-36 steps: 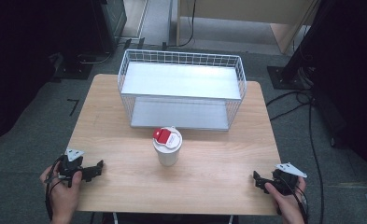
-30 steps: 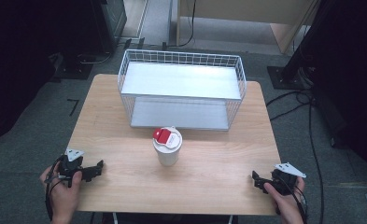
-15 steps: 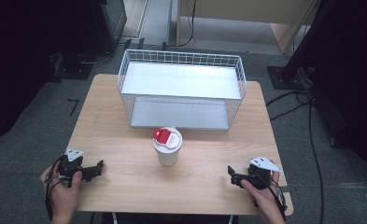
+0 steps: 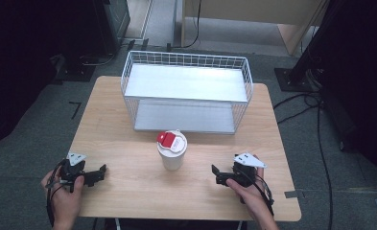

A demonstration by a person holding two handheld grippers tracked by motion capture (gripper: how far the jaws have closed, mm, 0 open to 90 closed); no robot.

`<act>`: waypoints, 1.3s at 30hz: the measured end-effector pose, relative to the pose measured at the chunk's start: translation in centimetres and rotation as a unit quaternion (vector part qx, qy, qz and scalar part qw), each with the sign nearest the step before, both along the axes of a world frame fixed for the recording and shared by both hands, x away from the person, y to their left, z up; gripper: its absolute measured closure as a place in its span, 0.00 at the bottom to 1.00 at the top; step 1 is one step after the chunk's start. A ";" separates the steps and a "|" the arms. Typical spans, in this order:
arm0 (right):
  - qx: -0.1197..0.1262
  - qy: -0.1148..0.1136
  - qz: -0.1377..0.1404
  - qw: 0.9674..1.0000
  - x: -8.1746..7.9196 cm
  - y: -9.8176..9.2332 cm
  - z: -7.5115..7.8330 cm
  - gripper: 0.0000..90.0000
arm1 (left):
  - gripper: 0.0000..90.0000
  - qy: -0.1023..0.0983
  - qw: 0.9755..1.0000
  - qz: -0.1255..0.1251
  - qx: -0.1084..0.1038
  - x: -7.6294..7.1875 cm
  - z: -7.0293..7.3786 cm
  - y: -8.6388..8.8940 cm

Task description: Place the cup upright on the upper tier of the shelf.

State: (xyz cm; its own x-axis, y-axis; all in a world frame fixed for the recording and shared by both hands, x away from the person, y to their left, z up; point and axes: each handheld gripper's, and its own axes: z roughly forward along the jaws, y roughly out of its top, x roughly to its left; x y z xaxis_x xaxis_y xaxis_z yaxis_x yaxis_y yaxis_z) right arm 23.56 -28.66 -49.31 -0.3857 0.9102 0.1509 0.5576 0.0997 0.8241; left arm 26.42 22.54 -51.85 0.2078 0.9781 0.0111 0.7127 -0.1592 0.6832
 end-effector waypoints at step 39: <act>0.058 -0.031 0.092 0.994 2.0 11.5 0.4 0.01 | 0.00 0.000 1.000 0.000 0.000 0.0 0.0 0.0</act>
State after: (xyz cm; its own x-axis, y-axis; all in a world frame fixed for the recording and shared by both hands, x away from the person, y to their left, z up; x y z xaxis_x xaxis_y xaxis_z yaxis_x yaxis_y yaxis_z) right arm 25.58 -17.13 -48.89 -0.5562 0.8012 0.2207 0.4863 0.0984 0.8682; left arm 26.42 22.54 -51.85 0.2072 0.9782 0.0109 0.7124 -0.1585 0.6837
